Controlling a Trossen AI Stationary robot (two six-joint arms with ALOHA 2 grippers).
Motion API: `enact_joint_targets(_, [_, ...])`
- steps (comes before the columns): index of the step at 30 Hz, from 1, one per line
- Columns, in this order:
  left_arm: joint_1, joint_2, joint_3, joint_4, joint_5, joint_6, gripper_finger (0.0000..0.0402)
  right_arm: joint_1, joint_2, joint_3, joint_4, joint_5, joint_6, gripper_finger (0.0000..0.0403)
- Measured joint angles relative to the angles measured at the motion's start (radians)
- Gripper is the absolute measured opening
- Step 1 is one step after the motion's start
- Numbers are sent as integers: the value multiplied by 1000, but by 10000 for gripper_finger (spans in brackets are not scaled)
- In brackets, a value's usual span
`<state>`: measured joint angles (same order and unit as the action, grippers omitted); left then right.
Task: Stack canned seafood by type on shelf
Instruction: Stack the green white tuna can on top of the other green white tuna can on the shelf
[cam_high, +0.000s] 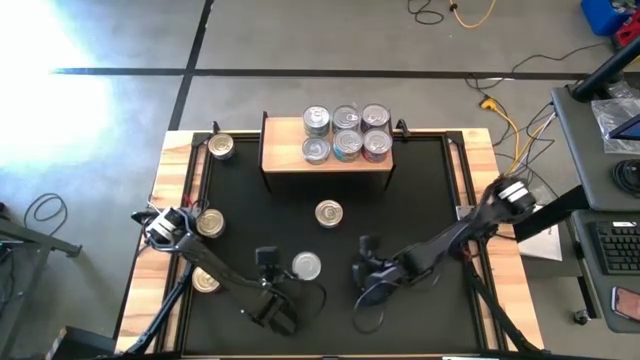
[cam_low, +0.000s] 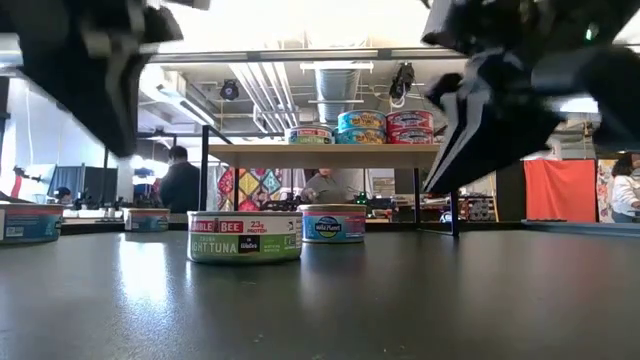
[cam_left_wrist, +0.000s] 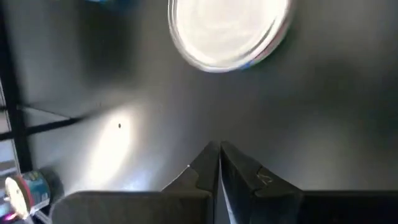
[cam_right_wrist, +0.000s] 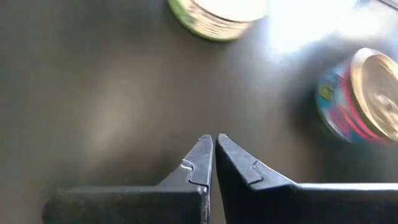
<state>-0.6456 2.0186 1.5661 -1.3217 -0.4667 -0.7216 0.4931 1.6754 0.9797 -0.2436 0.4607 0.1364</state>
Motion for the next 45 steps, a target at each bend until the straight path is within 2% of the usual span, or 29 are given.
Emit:
enact_joint_targets(5, [-10,-16,-118,129,-9,-2,0,-36,95,89,33,3,-27,13])
enact_joint_targets(9, [-28,-113,-205,275,-121,84,0,-62,119,165,-41,11,-7,13])
enact_joint_targets(11, [-37,-222,-272,235,-243,46,0,-74,120,191,-59,11,-20,13])
enact_joint_targets(15, [-73,-548,-470,264,-503,-97,0,-97,111,218,-83,10,-36,13])
enact_joint_targets(17, [-95,-707,-575,332,-540,-119,0,-106,106,229,-109,11,-32,13])
enact_joint_targets(20, [-104,-905,-712,470,-477,-55,0,-117,102,238,-118,11,-33,13])
enact_joint_targets(24, [-101,-1065,-861,702,-285,225,0,-141,102,249,-118,10,-34,13])
enact_joint_targets(26, [-102,-1105,-920,828,-250,354,0,-157,102,255,-117,10,-33,13])
enact_joint_targets(30, [-100,-1129,-1019,1116,-266,421,0,-168,102,257,-115,5,-33,13])
enact_joint_targets(33, [-101,-1122,-1081,1266,-264,458,0,-163,102,257,-114,2,-22,13])
enact_joint_targets(38, [-100,-1135,-1140,1308,-274,425,23,-135,102,253,-115,2,107,13])
enact_joint_targets(42, [-100,-1153,-1179,1332,-344,380,53,-109,101,251,-115,-29,188,13])
enact_joint_targets(45, [-99,-1152,-1239,1486,-354,361,78,-81,101,250,-100,-42,183,13])
